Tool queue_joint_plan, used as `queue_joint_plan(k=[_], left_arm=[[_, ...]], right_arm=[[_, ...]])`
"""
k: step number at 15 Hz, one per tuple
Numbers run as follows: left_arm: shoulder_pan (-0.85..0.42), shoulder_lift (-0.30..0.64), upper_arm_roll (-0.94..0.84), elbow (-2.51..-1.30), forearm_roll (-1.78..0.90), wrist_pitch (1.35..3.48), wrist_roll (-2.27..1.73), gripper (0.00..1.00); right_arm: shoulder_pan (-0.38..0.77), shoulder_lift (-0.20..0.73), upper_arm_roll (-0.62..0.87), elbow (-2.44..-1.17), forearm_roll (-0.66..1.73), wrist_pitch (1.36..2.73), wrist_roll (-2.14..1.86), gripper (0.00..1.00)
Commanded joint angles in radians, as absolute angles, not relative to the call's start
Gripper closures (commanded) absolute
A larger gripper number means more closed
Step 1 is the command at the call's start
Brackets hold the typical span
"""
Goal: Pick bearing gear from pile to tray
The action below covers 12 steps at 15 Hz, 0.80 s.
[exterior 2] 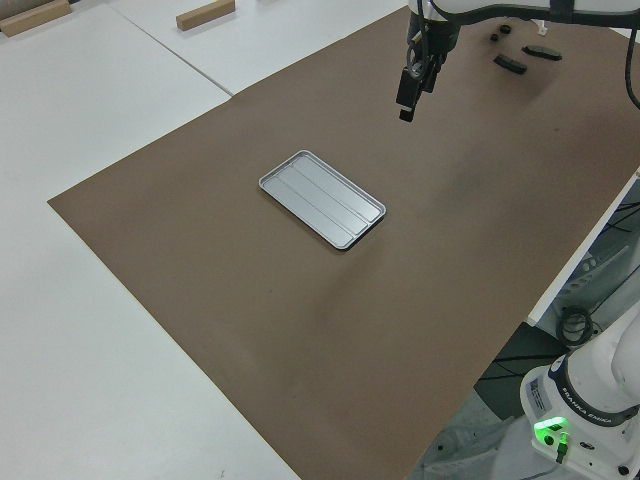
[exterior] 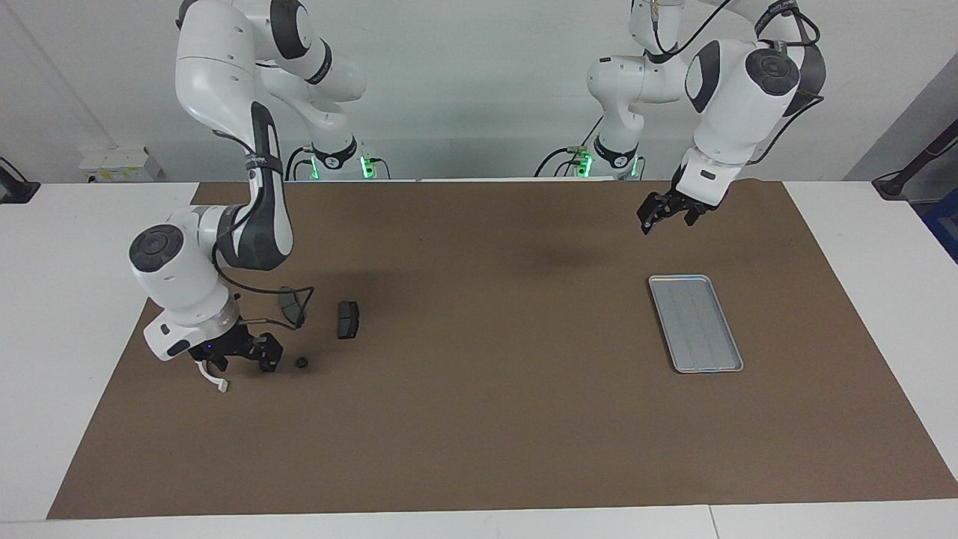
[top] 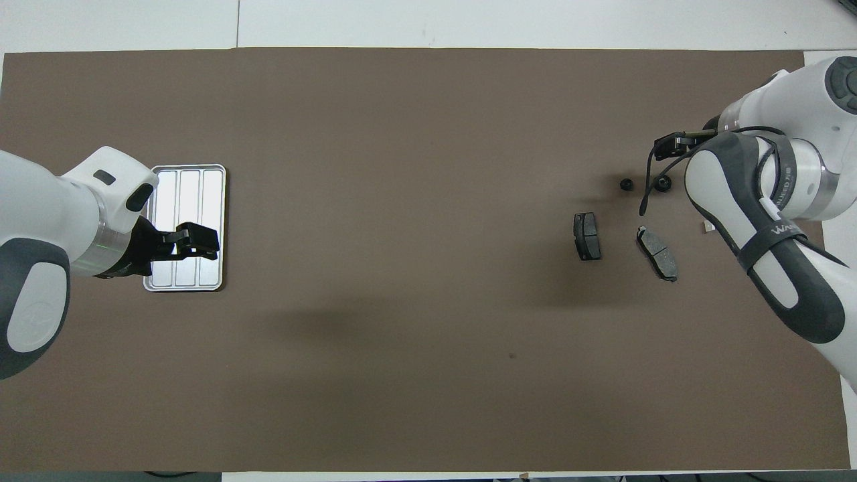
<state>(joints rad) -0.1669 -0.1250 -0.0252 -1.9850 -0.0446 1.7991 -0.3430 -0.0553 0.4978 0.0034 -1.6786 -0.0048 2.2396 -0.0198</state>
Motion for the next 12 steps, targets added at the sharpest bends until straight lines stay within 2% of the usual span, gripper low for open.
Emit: queue_joint_plan(k=[1, 12], left_arm=[[-0.184, -0.163, -0.017, -2.025, -0.034, 1.827, -0.359, 0.00], [-0.192, -0.163, -0.018, -2.025, -0.037, 1.822, -0.360, 0.00]], right_arm=[[-0.052, 0.494, 0.006, -1.697, 0.011, 2.252, 0.002, 0.00], [-0.083, 0.460, 0.008, -1.788, 0.011, 2.238, -0.061, 0.00]])
